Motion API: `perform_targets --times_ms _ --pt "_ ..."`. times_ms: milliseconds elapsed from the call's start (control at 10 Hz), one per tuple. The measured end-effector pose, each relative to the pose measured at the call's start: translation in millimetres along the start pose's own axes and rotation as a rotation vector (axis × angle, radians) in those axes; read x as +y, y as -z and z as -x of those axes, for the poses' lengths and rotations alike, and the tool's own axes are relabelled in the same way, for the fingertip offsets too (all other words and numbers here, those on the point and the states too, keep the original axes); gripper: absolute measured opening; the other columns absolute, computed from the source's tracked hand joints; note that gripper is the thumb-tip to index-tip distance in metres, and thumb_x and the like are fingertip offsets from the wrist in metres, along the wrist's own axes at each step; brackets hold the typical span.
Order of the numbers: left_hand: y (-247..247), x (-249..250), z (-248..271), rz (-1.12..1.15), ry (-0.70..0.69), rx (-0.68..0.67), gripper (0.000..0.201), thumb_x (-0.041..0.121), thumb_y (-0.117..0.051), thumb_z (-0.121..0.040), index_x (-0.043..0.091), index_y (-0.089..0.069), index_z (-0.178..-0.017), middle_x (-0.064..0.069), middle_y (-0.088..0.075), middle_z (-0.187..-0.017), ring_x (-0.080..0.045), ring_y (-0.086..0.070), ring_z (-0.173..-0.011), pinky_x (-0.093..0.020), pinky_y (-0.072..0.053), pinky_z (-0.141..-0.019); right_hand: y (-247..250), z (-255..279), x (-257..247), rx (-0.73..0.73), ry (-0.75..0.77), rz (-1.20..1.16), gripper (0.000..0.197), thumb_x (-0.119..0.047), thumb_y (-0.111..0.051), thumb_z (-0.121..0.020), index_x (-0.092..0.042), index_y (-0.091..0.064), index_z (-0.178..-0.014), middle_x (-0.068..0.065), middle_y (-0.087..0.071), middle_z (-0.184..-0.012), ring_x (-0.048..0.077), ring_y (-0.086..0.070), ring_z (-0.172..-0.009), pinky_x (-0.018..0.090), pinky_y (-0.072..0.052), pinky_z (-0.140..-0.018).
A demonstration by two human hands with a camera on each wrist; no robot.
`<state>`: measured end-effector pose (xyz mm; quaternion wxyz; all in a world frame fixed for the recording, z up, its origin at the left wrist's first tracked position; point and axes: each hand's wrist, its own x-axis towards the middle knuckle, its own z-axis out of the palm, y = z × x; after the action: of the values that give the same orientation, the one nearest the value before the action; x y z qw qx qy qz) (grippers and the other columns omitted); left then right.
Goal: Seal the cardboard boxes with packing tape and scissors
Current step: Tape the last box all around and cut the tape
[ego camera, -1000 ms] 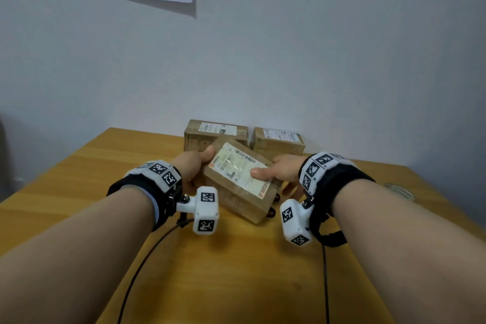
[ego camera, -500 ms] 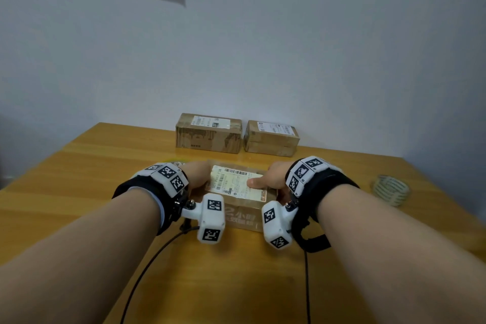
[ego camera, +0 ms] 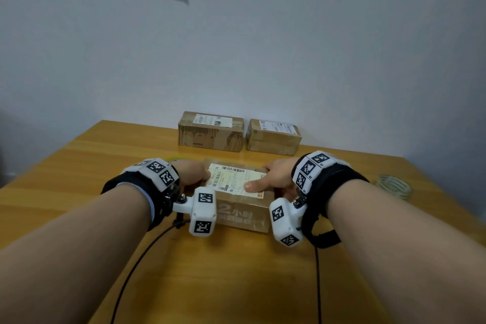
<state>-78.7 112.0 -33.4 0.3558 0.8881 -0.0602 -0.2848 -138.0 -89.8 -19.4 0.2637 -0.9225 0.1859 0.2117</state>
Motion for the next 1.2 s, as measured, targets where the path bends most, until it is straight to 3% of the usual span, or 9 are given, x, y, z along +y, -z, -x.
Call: perform_targets --times_ms 100,200,400,500,600,700,900,1000,1200 --pt "13 -15 -4 0.086 0.033 -0.117 0.029 0.033 -0.061 -0.087 0.004 -0.060 -0.093 -0.015 -0.061 -0.092 -0.026 -0.056 -0.080 -0.043 -0.049 -0.094 8 11 -6 -0.126 -0.013 0.085 0.115 -0.080 -0.081 -0.027 -0.011 -0.064 -0.117 0.007 -0.074 -0.110 0.028 -0.070 -0.102 0.046 -0.053 -0.096" --pt "24 -25 5 0.121 0.058 -0.119 0.038 0.036 -0.057 -0.094 0.000 -0.059 -0.104 -0.018 -0.064 -0.105 -0.028 -0.055 -0.089 -0.043 -0.047 -0.093 3 22 -6 -0.250 -0.044 0.084 0.108 -0.069 -0.087 -0.041 -0.005 -0.062 -0.124 0.014 -0.070 -0.119 0.030 -0.067 -0.106 0.046 -0.048 -0.102" --pt "36 -46 -5 0.226 0.047 0.138 0.008 0.002 -0.052 -0.094 -0.001 -0.055 -0.100 -0.010 -0.062 -0.078 -0.024 -0.060 -0.072 -0.039 -0.053 -0.080 -4 13 2 -0.277 -0.087 0.184 0.132 -0.071 -0.087 -0.017 -0.003 -0.060 -0.127 0.016 -0.067 -0.124 0.034 -0.063 -0.117 0.050 -0.050 -0.101" --pt "40 -47 -7 0.249 0.072 0.189 0.013 0.006 -0.043 -0.099 0.003 -0.055 -0.095 -0.009 -0.059 -0.077 -0.022 -0.054 -0.063 -0.029 -0.045 -0.055 -1 -9 8 -0.163 -0.143 0.090 0.133 -0.070 -0.087 -0.005 -0.005 -0.066 -0.119 0.014 -0.071 -0.117 0.035 -0.065 -0.113 0.050 -0.051 -0.099" --pt "41 -47 -18 0.161 0.040 0.240 0.018 0.005 -0.043 -0.097 0.000 -0.059 -0.103 -0.014 -0.062 -0.090 -0.025 -0.054 -0.073 -0.029 -0.041 -0.056 -4 1 0 0.000 -0.106 0.076 0.090 -0.058 -0.089 -0.055 -0.004 -0.063 -0.122 0.015 -0.069 -0.118 0.033 -0.066 -0.111 0.046 -0.053 -0.097" --pt "38 -48 -25 -0.057 -0.014 0.250 0.031 -0.001 -0.057 -0.089 0.006 -0.060 -0.119 -0.016 -0.063 -0.106 -0.026 -0.055 -0.077 -0.030 -0.045 -0.055 -3 -5 2 0.061 -0.076 0.102 0.062 -0.045 -0.073 -0.084 -0.003 -0.060 -0.129 0.016 -0.066 -0.123 0.033 -0.064 -0.114 0.044 -0.052 -0.097" --pt "26 -54 -34 -0.376 -0.074 0.195 0.035 0.005 -0.059 -0.090 0.017 -0.059 -0.124 -0.004 -0.058 -0.128 -0.024 -0.058 -0.111 -0.025 -0.047 -0.081 5 -10 -2 0.023 -0.095 0.186 0.071 -0.056 -0.069 -0.083 -0.006 -0.058 -0.132 0.013 -0.066 -0.124 0.031 -0.064 -0.113 0.039 -0.052 -0.093" --pt "25 -54 -33 -0.471 -0.100 0.208 0.029 0.014 -0.057 -0.093 0.012 -0.064 -0.121 -0.007 -0.065 -0.115 -0.020 -0.059 -0.089 -0.023 -0.045 -0.065 10 -2 -8 -0.001 -0.117 0.347 0.090 -0.072 -0.056 -0.082 -0.006 -0.046 -0.143 0.010 -0.057 -0.138 0.027 -0.056 -0.123 0.041 -0.044 -0.105" --pt "58 -61 -21 -0.111 0.018 0.352 0.034 0.011 -0.066 -0.088 0.007 -0.060 -0.122 -0.014 -0.066 -0.090 -0.027 -0.063 -0.076 -0.036 -0.057 -0.070 10 5 -11 0.124 -0.113 0.470 0.091 -0.077 -0.051 -0.081 -0.009 -0.049 -0.141 0.010 -0.056 -0.140 0.028 -0.055 -0.126 0.040 -0.044 -0.105"
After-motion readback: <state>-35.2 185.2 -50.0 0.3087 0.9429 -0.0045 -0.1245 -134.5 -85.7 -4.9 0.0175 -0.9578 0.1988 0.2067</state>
